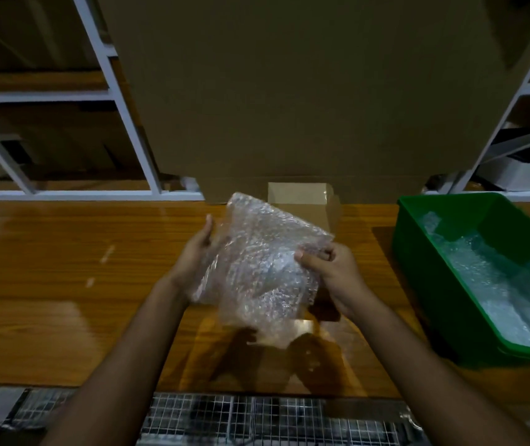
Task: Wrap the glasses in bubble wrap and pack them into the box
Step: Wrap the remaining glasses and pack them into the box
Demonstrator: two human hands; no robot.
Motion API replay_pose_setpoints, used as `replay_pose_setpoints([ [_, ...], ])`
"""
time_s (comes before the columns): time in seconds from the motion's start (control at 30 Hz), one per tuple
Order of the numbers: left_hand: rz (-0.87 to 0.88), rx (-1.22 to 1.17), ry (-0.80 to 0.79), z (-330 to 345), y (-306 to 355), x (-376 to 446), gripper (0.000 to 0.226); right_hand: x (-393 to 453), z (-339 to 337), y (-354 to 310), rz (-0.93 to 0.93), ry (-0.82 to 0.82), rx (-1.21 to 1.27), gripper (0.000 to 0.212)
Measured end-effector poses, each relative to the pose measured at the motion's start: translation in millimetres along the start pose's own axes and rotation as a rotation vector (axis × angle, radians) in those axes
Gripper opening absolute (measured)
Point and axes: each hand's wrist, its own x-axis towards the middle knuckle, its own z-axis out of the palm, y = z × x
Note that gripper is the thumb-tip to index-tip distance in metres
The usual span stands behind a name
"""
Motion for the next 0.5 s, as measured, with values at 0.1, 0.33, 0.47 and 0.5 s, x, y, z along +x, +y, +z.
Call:
replay_pose_setpoints([
  [0.1, -0.138, -0.104, -0.037, -15, -35, -2, 0.069, -15, -3, 19, 0.086, 0.166, 0.063, 0.026],
  [0.33, -0.124, 0.305, 0.045, -27, -67, 4, 0.040, -54, -40, 44, 0.294, -0.005, 0.274, 0.047],
  [0.47, -0.139, 0.323, -0.005, -26, -62, 16, 0.054, -35, -57, 23, 0.362, -0.144, 0.115, 0.051],
  [0.5, -0.140, 0.351, -0.024, -26, -62, 20, 0.056, -30, -55, 19, 0.348, -0.166, 0.019, 0.050],
])
